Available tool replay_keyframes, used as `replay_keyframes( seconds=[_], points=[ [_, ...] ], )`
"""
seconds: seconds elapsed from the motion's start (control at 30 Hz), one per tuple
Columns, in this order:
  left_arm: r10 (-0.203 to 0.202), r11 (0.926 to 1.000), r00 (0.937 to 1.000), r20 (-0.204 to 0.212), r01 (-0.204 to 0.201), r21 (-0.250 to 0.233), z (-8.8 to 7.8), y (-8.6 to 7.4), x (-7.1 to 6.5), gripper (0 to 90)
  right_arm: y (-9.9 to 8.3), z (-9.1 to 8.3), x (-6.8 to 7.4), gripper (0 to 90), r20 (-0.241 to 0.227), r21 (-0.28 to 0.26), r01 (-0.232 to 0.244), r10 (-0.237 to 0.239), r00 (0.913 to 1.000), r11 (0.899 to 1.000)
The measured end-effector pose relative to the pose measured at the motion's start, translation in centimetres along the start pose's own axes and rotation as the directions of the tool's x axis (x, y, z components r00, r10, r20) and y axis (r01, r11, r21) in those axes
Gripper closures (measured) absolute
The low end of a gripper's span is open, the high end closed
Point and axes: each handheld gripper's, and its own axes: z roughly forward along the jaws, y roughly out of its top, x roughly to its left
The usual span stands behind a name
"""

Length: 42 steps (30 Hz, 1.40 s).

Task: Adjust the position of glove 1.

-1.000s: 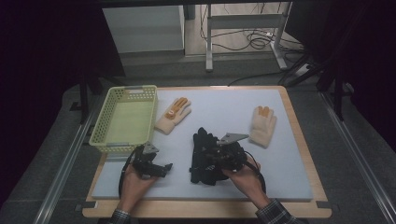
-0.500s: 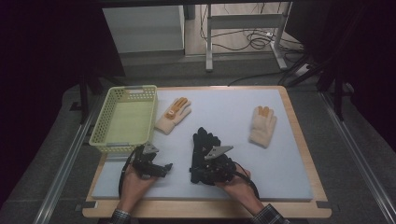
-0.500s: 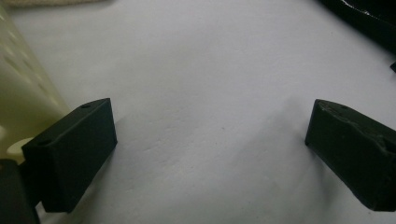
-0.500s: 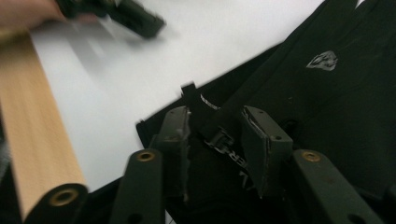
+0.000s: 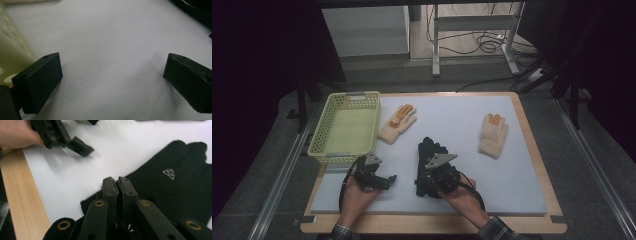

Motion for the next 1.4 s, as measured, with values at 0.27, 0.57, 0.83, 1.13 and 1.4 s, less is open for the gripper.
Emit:
replay_keyframes(
  seconds=[0.27,0.57,0.83,1.13,1.4],
  points=[
    [-0.003,1.0,1.0,0.0,0.003,-0.003,0.0,0.0,0.0,2.0,0.4,2.6,0.0,76.5,-0.034,0.027,-0.04,0.041,0.9986,0.999],
    [-0.004,1.0,1.0,0.001,0.004,-0.001,0.0,0.0,0.0,2.0,1.4,-0.7,-2.6,69.9,0.047,-0.035,-0.056,0.058,0.9972,0.998],
    [0.0,1.0,1.0,0.0,0.0,0.0,0.0,0.0,0.0,2.0,-2.1,-3.0,-4.6,72.7,0.084,-0.019,-0.124,0.125,0.9886,0.992],
    [-0.001,1.0,1.0,-0.001,0.001,-0.001,0.0,0.0,0.0,2.0,-6.2,-3.4,-4.4,73.5,0.084,0.031,-0.164,0.161,0.9833,0.986],
    [-0.001,1.0,1.0,-0.001,0.001,-0.001,0.0,0.0,0.0,2.0,-5.6,-2.9,-3.0,73.6,0.022,0.019,-0.149,0.148,0.9887,0.989]
  ],
)
